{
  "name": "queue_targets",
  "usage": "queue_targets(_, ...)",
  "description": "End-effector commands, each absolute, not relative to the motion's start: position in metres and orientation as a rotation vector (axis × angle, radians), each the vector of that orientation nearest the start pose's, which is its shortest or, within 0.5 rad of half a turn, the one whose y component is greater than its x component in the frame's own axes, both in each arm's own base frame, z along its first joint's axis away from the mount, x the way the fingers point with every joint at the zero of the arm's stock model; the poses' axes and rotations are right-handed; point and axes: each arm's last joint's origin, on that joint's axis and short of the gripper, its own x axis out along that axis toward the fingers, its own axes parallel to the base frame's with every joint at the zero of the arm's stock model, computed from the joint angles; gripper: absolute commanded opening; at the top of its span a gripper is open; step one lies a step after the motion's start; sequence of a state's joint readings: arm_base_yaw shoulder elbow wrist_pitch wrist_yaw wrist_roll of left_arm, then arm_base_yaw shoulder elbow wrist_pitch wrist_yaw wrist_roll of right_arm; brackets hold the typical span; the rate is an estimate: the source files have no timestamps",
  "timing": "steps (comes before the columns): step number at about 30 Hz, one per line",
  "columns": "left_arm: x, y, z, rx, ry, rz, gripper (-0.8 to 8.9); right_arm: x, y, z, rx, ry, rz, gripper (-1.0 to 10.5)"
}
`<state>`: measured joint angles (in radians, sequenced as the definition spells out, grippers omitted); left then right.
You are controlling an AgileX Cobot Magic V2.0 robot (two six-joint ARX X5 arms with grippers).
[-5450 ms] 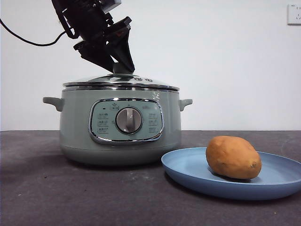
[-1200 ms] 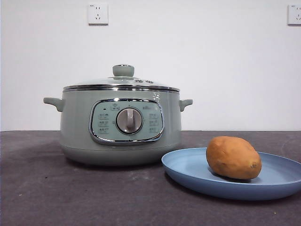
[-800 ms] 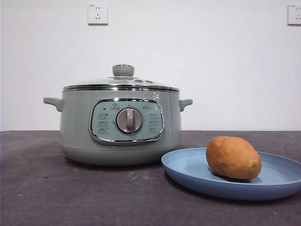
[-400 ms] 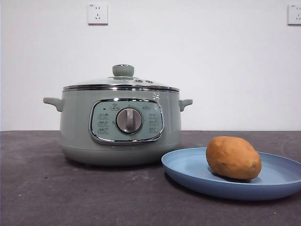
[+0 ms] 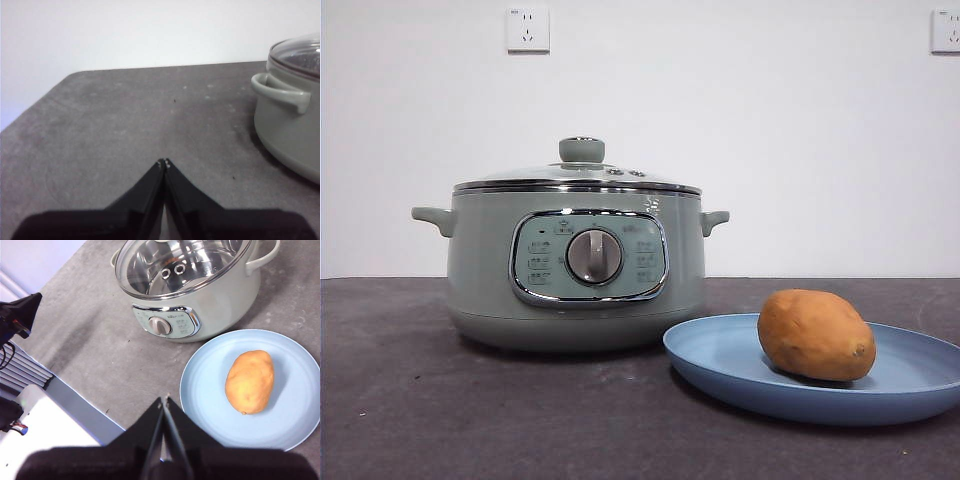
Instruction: Take the potato out from the steamer,put the potato on the plate,close the lid
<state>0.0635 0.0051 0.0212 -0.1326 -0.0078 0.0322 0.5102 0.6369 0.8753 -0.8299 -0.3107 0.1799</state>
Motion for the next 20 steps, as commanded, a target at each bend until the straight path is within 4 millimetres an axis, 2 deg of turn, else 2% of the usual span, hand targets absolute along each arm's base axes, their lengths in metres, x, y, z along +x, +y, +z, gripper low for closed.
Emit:
queue_targets(1, 0.0966, 0.0065, 0.1515, -0.004, 0.131, 0.068, -0.04, 0.0921, 0.0617, 0.3244, 0.108, 0.667, 0.738, 0.0)
queue_targets(20, 0.0959, 0.0063, 0.1472, -0.018, 0.177, 0.064, -0.04, 0.0921, 0.0617, 0.3244, 0.107, 0.667, 0.737, 0.0)
